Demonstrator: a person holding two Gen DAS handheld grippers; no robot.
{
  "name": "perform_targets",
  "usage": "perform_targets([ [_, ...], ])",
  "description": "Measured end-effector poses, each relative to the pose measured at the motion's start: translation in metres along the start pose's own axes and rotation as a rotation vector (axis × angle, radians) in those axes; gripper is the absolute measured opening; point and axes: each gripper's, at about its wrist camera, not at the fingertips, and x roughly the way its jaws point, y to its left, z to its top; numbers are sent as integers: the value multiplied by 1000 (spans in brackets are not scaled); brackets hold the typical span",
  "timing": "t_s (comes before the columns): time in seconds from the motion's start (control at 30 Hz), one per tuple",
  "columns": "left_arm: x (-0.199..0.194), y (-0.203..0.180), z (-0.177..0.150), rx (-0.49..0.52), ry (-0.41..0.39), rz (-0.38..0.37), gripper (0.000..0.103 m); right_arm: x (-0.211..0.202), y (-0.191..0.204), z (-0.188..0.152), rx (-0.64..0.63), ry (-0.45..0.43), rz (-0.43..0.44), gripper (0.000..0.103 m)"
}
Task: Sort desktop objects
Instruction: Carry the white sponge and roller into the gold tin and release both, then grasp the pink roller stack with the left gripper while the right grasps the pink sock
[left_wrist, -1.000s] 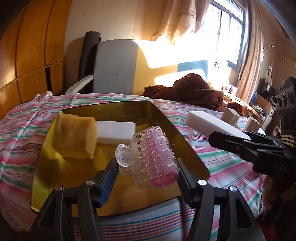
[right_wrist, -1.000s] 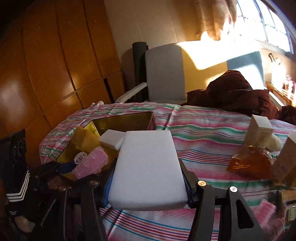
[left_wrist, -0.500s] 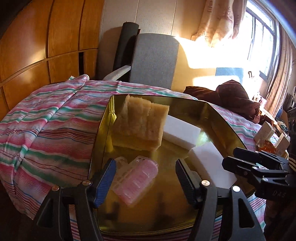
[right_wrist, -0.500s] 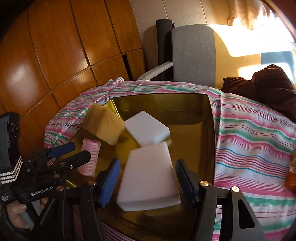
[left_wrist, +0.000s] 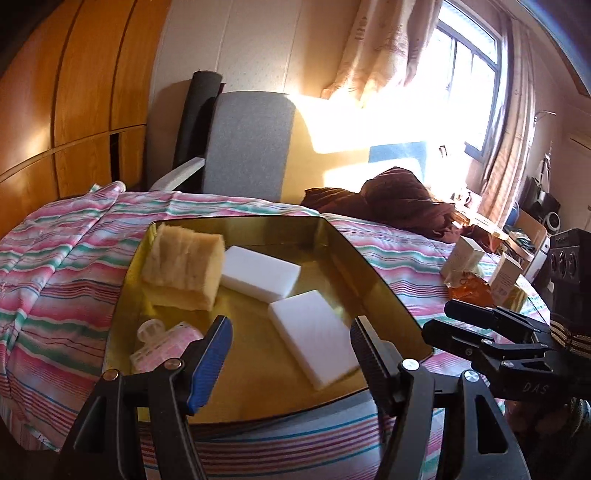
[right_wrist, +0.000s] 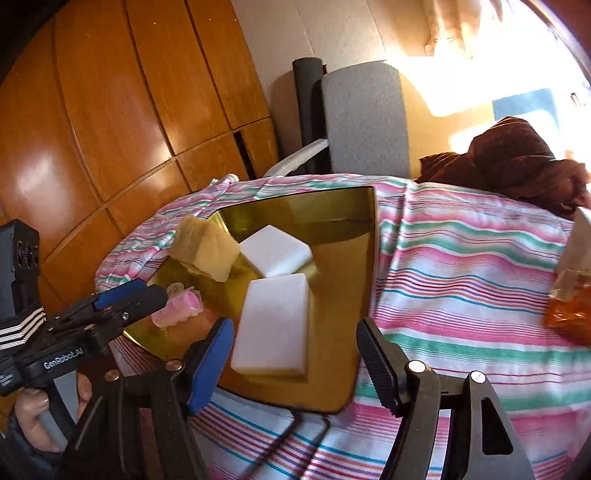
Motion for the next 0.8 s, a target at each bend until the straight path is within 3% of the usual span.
perform_targets([
  [0.3,10,-52,-3,81,57,-67,68,-54,-41,-26,27,-42,-143,77],
  [0.67,20,-104,-16,174,118,-15,68,-97,-84,-74,115,-39,-243,79],
  [0.8,21,-126,-20,222,127,-39,68,-108,-91,-80,113,-52,-276,81],
])
